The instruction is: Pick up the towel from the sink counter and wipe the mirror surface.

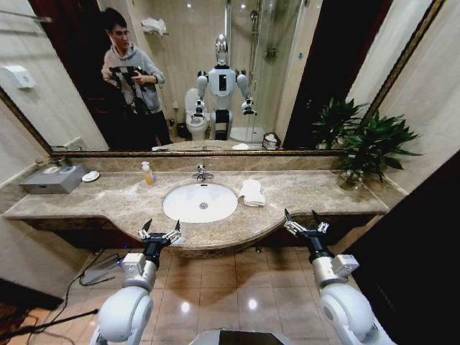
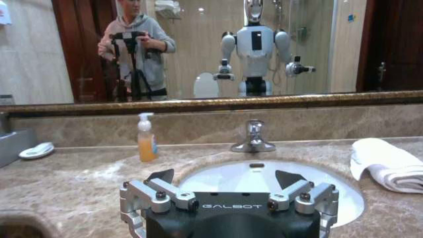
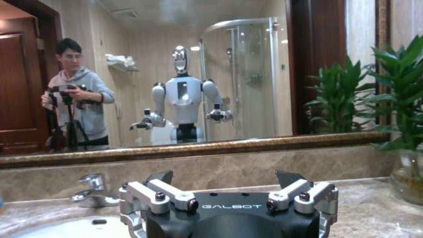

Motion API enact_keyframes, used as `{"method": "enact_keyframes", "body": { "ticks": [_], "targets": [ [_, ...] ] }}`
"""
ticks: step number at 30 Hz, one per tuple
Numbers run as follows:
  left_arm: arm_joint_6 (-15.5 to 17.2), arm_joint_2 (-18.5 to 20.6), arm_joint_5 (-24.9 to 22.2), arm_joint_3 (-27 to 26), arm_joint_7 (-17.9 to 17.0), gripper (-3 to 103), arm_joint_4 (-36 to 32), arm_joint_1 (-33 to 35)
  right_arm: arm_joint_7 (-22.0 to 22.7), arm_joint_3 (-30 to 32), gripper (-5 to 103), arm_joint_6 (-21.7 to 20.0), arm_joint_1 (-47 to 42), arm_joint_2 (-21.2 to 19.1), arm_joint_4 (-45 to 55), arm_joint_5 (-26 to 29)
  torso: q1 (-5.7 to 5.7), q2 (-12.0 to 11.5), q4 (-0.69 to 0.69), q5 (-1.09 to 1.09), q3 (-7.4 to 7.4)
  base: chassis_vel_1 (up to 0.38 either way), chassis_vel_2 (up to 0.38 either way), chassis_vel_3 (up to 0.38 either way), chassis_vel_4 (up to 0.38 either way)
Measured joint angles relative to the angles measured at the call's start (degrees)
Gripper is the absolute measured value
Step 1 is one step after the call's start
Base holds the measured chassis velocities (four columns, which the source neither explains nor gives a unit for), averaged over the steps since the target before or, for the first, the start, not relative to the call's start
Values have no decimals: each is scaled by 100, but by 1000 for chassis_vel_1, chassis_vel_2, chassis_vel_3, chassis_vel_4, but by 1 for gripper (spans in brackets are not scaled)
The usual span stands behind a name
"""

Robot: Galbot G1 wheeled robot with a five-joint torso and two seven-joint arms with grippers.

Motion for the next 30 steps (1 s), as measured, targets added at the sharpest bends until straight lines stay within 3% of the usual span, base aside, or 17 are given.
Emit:
{"method": "enact_keyframes", "body": {
  "ticks": [14, 22, 25, 28, 30],
  "targets": [
    [0, 0, 0, -1, 0, 100, 0, -2, 0, 0, 100, 0, 0, 1, 0, 0, 3, 0, -4, 1, 1, 112, -73, -142, 110],
    [0, 0, 0, -1, -1, 100, 0, -1, -1, 1, 100, 0, -1, 1, 0, 0, 0, 0, -3, -6, 0, 240, -243, -263, 257],
    [0, 0, 0, -1, -1, 100, 0, 0, -1, 1, 100, 0, 0, 1, 0, 0, 2, 0, -1, 2, 0, 366, -348, -310, 308],
    [0, 0, 0, -1, -1, 100, 0, 0, -1, 1, 100, 0, -1, 1, 1, 0, -1, 2, -3, -7, -1, 366, -349, -345, 348],
    [0, 0, 0, -1, -1, 100, 0, 1, -1, 1, 100, 0, -2, 1, 1, 0, -2, 2, -4, 3, -1, 377, -348, -376, 344]
  ]
}}
